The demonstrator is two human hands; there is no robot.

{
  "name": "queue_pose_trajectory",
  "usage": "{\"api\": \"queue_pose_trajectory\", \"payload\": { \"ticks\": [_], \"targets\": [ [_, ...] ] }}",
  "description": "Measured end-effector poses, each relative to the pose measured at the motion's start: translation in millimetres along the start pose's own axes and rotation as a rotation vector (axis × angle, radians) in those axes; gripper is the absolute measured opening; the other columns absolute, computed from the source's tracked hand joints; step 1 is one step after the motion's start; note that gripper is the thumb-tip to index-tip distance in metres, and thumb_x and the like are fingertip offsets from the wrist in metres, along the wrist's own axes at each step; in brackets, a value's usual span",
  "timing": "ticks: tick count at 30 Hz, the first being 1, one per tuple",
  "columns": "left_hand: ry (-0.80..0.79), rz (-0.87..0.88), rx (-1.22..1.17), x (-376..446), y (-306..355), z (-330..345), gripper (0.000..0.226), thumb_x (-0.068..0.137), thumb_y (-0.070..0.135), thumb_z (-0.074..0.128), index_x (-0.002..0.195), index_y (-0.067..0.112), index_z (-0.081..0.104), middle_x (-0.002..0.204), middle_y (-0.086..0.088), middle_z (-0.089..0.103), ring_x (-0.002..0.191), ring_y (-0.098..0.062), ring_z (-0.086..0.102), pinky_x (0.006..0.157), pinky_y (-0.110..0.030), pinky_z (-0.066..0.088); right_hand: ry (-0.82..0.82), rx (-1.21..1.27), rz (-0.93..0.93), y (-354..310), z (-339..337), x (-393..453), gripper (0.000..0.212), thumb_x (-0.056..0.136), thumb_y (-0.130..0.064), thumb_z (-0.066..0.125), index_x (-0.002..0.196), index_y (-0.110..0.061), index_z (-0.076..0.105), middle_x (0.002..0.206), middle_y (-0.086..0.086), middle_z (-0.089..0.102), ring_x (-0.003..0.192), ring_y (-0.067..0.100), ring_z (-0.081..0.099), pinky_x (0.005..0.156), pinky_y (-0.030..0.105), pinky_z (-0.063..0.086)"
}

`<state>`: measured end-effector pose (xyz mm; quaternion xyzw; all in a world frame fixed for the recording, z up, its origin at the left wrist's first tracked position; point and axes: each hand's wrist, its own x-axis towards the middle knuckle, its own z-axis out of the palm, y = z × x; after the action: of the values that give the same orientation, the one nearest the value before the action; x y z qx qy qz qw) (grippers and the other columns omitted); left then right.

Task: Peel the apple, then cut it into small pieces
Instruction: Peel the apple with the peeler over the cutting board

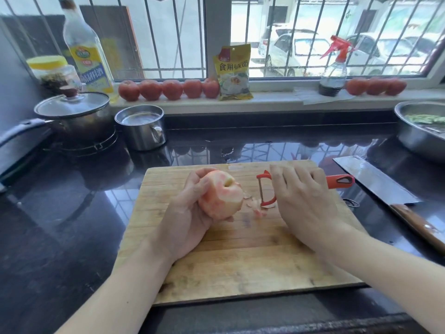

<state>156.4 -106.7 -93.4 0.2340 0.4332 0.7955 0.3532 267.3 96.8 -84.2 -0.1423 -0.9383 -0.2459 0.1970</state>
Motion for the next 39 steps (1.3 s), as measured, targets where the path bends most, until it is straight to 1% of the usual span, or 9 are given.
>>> {"api": "queue_pose_trajectory", "payload": {
  "ticks": [5, 9, 12, 14, 17, 22, 27, 34, 39],
  "targets": [
    [0.001, -0.036, -0.024, 4.3, -0.5, 0.4, 0.059, 0.102, 0.042, 0.053, 0.142, 0.000, 0.045, 0.124, -0.027, 0.063, 0.100, -0.049, 0.065, 0.065, -0.040, 0.058, -0.125, -0.013, -0.037, 14.7, -9.0, -8.9, 0.078, 0.076, 0.003, 0.014, 0.150, 0.001, 0.035, 0.109, 0.013, 0.055, 0.098, 0.036, 0.051, 0.080, 0.046, 0.035],
    [0.023, -0.071, -0.031, 3.5, 2.8, 5.4, 0.053, 0.105, 0.044, 0.040, 0.132, 0.002, 0.057, 0.111, -0.024, 0.069, 0.090, -0.045, 0.069, 0.059, -0.034, 0.057, -0.085, 0.070, 0.032, 24.5, -11.1, -2.5, 0.066, 0.080, 0.003, 0.046, 0.145, -0.002, 0.043, 0.103, 0.010, 0.056, 0.093, 0.033, 0.051, 0.079, 0.043, 0.034],
    [0.048, -0.100, -0.033, 3.5, 3.7, 7.2, 0.057, 0.102, 0.047, 0.041, 0.127, -0.001, 0.059, 0.107, -0.025, 0.070, 0.084, -0.042, 0.069, 0.059, -0.034, 0.053, -0.012, 0.194, -0.087, 24.4, -17.8, -1.7, 0.043, 0.087, -0.006, 0.063, 0.127, -0.015, 0.053, 0.101, 0.001, 0.055, 0.091, 0.026, 0.048, 0.084, 0.041, 0.038],
    [0.048, -0.095, -0.030, 3.8, 4.1, 6.6, 0.058, 0.100, 0.050, 0.046, 0.123, -0.001, 0.061, 0.104, -0.025, 0.069, 0.080, -0.039, 0.068, 0.058, -0.034, 0.052, 0.080, 0.234, -0.193, 17.7, -28.5, -4.7, 0.027, 0.087, -0.004, 0.057, 0.112, -0.017, 0.056, 0.099, 0.002, 0.053, 0.090, 0.027, 0.048, 0.084, 0.044, 0.040],
    [0.028, -0.082, 0.001, 3.1, 3.5, 6.5, 0.059, 0.098, 0.052, 0.049, 0.121, 0.000, 0.065, 0.102, -0.024, 0.068, 0.080, -0.036, 0.068, 0.059, -0.034, 0.051, 0.263, 0.311, -0.235, 0.3, -43.6, -5.2, 0.027, 0.082, 0.004, 0.039, 0.094, -0.012, 0.057, 0.088, 0.006, 0.052, 0.082, 0.031, 0.048, 0.078, 0.044, 0.041],
    [-0.024, -0.065, 0.051, 1.2, 5.3, 10.1, 0.052, 0.100, 0.051, 0.044, 0.108, 0.011, 0.075, 0.093, -0.016, 0.070, 0.073, -0.026, 0.066, 0.054, -0.032, 0.048, 0.424, 0.316, -0.221, -20.0, -41.4, 5.3, 0.027, 0.082, 0.007, 0.039, 0.087, -0.011, 0.058, 0.081, 0.007, 0.050, 0.075, 0.030, 0.044, 0.075, 0.042, 0.038],
    [0.003, -0.066, 0.116, 1.3, 4.0, 9.8, 0.047, 0.094, 0.049, 0.052, 0.102, 0.008, 0.073, 0.083, -0.017, 0.067, 0.061, -0.027, 0.063, 0.046, -0.032, 0.039, 0.470, 0.292, -0.259, -25.2, -34.6, 10.0, 0.031, 0.085, 0.008, 0.034, 0.087, -0.012, 0.059, 0.083, 0.008, 0.053, 0.074, 0.030, 0.046, 0.075, 0.043, 0.042],
    [0.000, -0.104, 0.140, 1.7, 4.2, 8.7, 0.042, 0.087, 0.051, 0.057, 0.093, 0.013, 0.073, 0.086, -0.015, 0.064, 0.060, -0.025, 0.059, 0.052, -0.035, 0.022, 0.560, 0.277, -0.228, -25.8, -19.6, 12.0, 0.027, 0.080, 0.010, 0.045, 0.085, -0.010, 0.062, 0.081, 0.008, 0.056, 0.073, 0.030, 0.048, 0.077, 0.042, 0.041],
    [-0.007, -0.126, 0.101, -0.4, 5.9, 9.4, 0.048, 0.083, 0.050, 0.057, 0.094, 0.006, 0.072, 0.091, -0.023, 0.061, 0.054, -0.030, 0.056, 0.041, -0.025, 0.030, 0.402, 0.206, -0.082, -1.1, 2.9, 15.1, 0.035, 0.077, 0.013, 0.035, 0.088, -0.009, 0.059, 0.081, 0.008, 0.050, 0.076, 0.031, 0.043, 0.080, 0.043, 0.037]
  ]
}}
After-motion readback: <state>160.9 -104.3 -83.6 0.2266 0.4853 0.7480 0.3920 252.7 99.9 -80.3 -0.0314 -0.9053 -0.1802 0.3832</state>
